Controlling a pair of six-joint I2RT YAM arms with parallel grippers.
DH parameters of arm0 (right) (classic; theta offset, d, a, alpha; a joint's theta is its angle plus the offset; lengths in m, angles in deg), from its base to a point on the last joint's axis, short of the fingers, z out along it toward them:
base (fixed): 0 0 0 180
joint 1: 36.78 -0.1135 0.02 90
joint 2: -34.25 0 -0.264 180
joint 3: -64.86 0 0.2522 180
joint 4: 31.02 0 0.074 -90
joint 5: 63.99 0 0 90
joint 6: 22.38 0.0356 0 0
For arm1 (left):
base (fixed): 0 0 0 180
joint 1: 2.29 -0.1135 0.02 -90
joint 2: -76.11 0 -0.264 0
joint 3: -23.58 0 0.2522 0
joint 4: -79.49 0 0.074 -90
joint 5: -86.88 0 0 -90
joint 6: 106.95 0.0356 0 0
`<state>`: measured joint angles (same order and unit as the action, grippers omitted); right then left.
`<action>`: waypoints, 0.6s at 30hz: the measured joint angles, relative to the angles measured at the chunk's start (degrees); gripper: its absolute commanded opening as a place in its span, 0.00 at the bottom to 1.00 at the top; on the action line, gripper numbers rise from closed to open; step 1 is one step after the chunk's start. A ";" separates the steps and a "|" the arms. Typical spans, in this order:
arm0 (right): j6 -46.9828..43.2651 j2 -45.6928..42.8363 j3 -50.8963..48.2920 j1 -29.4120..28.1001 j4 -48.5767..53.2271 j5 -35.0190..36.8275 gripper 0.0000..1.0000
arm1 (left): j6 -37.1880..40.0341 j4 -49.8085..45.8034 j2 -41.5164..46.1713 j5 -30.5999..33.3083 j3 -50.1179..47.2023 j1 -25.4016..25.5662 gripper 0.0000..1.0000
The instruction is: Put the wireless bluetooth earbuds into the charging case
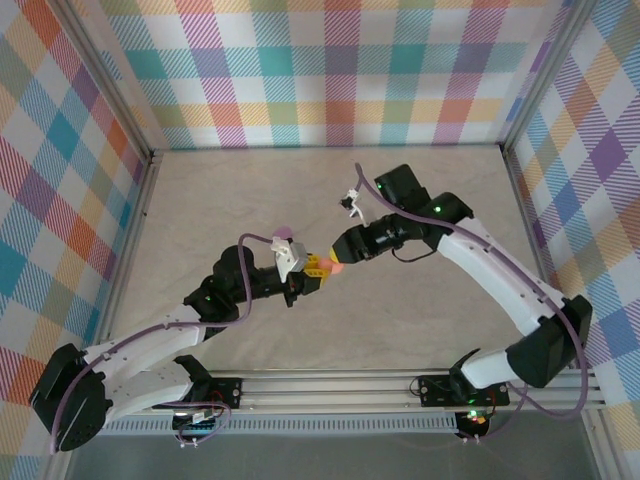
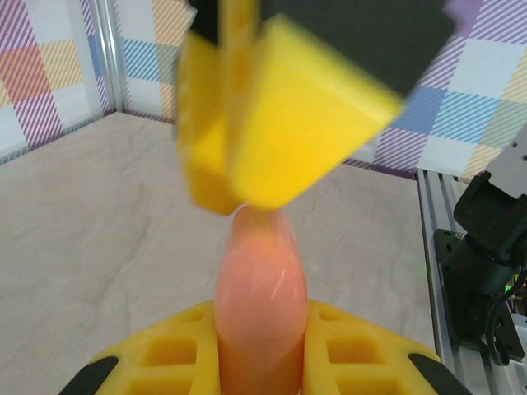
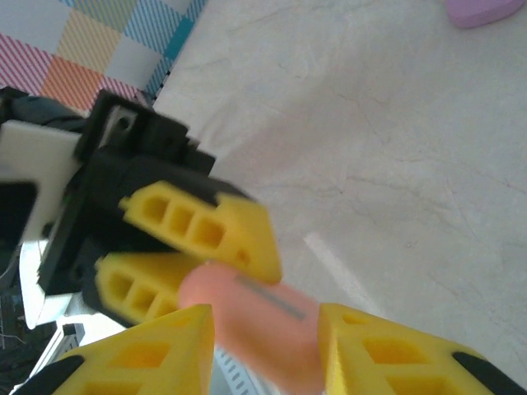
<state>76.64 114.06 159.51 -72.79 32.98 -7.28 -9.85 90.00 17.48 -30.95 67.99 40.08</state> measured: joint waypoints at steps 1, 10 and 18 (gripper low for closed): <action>0.07 -1.18 -0.39 0.00 0.02 0.07 0.39 | -0.22 0.04 -0.39 0.22 0.02 0.00 0.00; 2.54 -14.45 -9.64 2.08 -7.41 4.66 0.52 | -4.92 0.02 -2.03 2.60 0.50 -0.02 0.00; 6.95 -24.41 -30.93 10.45 -33.77 -2.14 0.70 | -15.65 2.93 -2.45 -0.02 1.07 -2.91 0.00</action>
<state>83.59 89.65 128.58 -62.34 -0.79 -9.43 -25.50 92.93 15.03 -30.98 69.06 37.18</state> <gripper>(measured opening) 0.691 0.199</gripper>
